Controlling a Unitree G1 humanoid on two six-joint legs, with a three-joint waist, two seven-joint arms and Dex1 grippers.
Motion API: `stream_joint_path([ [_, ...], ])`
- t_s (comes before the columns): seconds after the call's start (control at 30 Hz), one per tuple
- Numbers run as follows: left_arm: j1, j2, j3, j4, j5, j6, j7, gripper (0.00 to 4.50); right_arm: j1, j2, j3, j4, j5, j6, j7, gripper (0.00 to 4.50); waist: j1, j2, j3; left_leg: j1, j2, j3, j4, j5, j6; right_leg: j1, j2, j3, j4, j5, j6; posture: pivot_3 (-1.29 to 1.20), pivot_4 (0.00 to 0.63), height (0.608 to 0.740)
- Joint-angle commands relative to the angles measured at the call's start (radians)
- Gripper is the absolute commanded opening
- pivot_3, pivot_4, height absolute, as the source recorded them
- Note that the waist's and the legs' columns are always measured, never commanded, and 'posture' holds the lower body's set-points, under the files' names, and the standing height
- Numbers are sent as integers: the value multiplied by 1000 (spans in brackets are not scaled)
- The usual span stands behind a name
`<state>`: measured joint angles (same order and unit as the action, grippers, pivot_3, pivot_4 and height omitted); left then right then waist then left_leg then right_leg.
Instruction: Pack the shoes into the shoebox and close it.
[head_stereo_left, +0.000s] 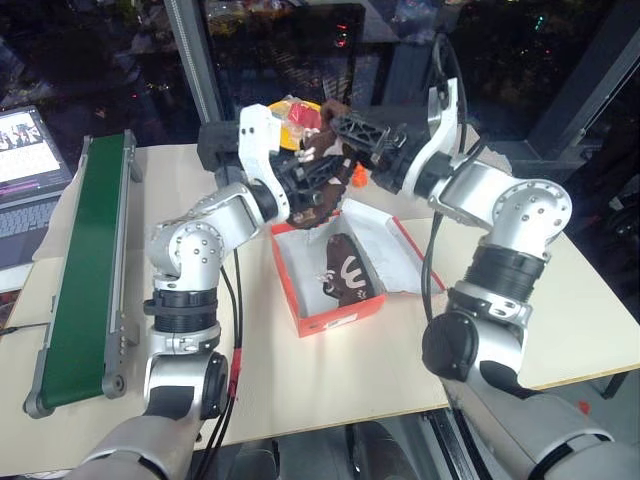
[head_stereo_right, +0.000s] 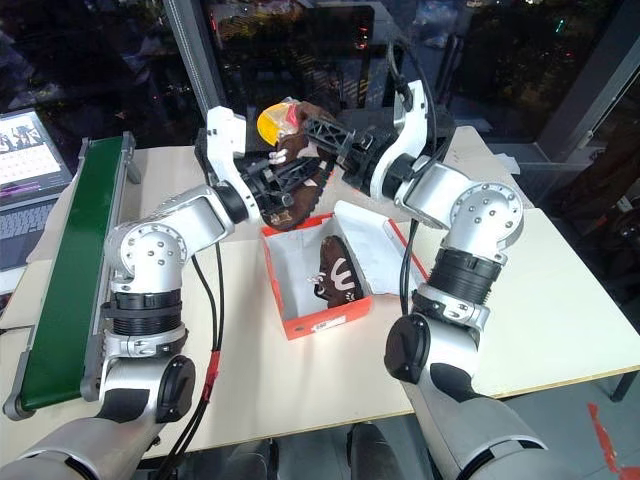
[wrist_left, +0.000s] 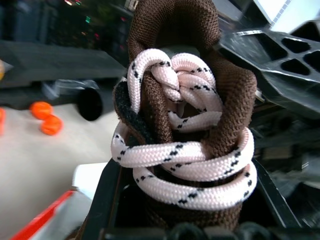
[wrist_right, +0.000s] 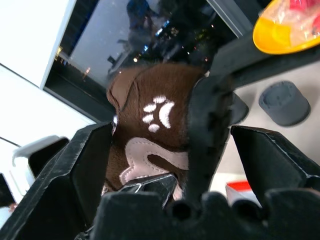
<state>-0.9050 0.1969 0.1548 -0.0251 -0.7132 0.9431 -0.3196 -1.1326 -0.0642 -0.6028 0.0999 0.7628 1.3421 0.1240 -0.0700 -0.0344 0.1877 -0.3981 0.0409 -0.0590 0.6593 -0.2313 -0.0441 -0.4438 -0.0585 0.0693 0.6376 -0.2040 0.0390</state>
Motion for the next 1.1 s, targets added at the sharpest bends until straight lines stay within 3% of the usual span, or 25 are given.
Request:
stream_joint_path([
  [0.03, -61, -19, -29, -42, -30, -8, -46, 1256, 0, -14, 18, -34, 40, -22, 4, 4500, -1, 0, 0, 0, 0, 0, 0, 0, 0, 0, 0, 0, 0, 0, 0, 0, 150, 740],
  [0.33, -81, -1, 7, 20, -36, 15, -42, 1255, -7, 1, 5, -32, 59, -71, -38, 2038, -1, 0, 0, 0, 0, 0, 0, 0, 0, 0, 0, 0, -1, 0, 0, 0, 150, 740],
  [0.43, -126, 41, 64, 108, -29, -5, -46, 1255, -19, 9, -1, -27, 66, -90, -68, 1500, 1, 1, 0, 0, 0, 0, 0, 0, 0, 0, 0, 0, 0, 0, 0, 0, 150, 740],
  [0.57, -151, 110, 110, 141, -64, -5, -124, 2667, -34, 3, -1, -6, 67, -129, -89, 938, -4, 1, 1, 0, -1, 0, 0, 0, 0, 0, 0, 0, 0, 0, 0, 0, 150, 740],
  [0.73, -129, 296, 100, 161, -10, -38, -253, 4405, -36, -36, 27, 24, 65, -165, -70, 710, -6, 2, 1, -1, 0, 0, -1, 0, 0, -2, 0, 0, 1, 0, 0, 0, 150, 740],
  [0.93, -43, 557, 49, 287, 161, -175, -380, 4500, -80, -210, 182, 129, -2, -85, 15, 690, -3, 4, 2, -1, 0, 1, -1, 0, 0, -3, 0, 1, 1, 0, 0, 0, 150, 740],
  [1.1, 124, 635, -88, 197, 297, -332, -512, 4500, -174, -321, 420, 225, -71, -22, 174, 690, -1, 5, 3, -1, 0, 1, -1, 0, 0, -5, 0, 1, 1, -1, 0, 0, 150, 740],
])
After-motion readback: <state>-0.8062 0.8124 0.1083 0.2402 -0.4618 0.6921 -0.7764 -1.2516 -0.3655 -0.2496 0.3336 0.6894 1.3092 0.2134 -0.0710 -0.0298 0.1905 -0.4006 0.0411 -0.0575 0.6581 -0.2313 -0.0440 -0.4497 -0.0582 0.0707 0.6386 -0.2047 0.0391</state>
